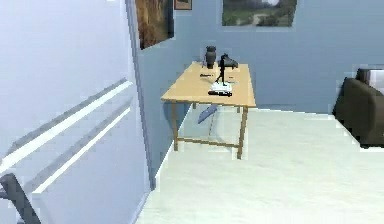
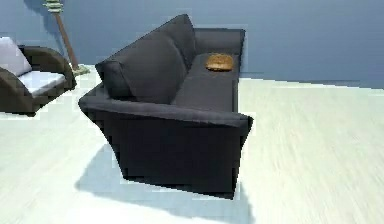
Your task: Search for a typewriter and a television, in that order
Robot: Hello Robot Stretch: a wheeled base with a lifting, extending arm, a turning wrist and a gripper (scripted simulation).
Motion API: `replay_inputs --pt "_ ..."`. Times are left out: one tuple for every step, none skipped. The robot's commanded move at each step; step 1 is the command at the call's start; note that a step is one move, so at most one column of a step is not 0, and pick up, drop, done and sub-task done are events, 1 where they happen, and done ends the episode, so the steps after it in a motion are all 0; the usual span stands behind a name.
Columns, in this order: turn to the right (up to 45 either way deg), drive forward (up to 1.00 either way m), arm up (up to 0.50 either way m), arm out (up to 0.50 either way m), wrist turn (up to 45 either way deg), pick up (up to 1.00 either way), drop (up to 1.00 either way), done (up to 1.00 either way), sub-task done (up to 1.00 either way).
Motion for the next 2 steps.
replay_inputs --pt "0.0 0.35 0.00 0.00 0.0 0.00 0.00 0.00 0.00" --pt "24.0 0.00 0.00 0.00 0.0 0.00 0.00 0.00 0.00"
